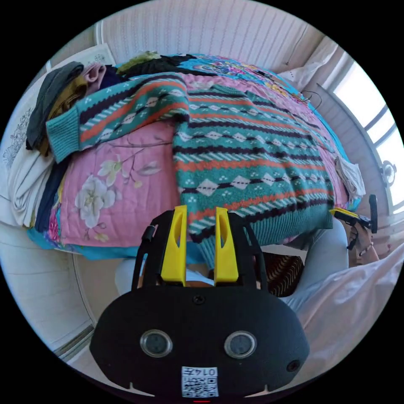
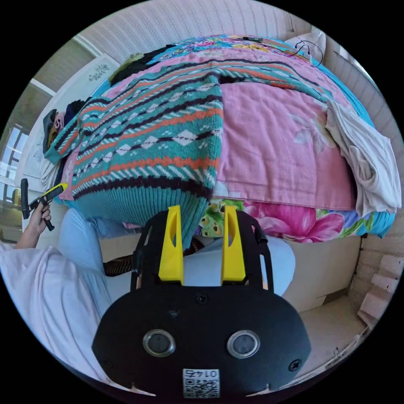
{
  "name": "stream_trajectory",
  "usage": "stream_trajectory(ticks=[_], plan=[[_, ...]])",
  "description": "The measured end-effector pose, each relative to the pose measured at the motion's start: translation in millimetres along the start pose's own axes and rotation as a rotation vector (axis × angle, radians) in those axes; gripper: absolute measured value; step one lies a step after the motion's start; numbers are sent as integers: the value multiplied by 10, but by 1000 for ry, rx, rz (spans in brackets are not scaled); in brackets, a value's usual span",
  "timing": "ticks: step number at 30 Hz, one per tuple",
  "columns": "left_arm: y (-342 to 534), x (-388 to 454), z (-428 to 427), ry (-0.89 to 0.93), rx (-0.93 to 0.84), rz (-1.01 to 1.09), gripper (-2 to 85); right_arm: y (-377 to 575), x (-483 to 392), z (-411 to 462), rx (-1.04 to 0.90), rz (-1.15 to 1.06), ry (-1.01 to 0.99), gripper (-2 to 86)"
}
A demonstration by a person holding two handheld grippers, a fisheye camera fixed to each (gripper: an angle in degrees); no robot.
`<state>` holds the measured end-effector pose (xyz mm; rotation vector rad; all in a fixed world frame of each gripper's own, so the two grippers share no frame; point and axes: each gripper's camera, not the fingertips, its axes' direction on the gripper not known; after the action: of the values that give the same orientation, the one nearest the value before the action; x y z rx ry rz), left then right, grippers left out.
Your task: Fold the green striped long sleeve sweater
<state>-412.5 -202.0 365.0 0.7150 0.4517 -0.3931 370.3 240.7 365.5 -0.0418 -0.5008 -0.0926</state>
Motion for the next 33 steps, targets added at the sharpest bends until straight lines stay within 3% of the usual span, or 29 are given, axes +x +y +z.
stream_trajectory(ticks=[7, 9, 13, 18, 24, 31, 33], plan=[[116, -317, 293, 170, -74, -116, 82, -306, 54, 226, -95, 29, -57, 94], [134, -446, 281, 219, -74, -146, 72, -356, 33, 256, -115, -1, -157, 54], [187, -572, 167, 262, -72, -98, 41, -417, -17, 273, -107, 13, -178, 32], [358, -589, -257, 200, -36, 130, 30, -450, -261, 203, -96, -102, -108, 25], [558, -738, -262, 156, -66, 206, 37, -604, -455, 575, -153, -89, -44, 33], [740, -1052, -582, 189, 21, 142, 53, -650, -788, 665, -145, -135, 101, 52], [857, -1304, -735, 168, 89, 25, 50, -655, -908, 664, -136, -149, 156, 53]])
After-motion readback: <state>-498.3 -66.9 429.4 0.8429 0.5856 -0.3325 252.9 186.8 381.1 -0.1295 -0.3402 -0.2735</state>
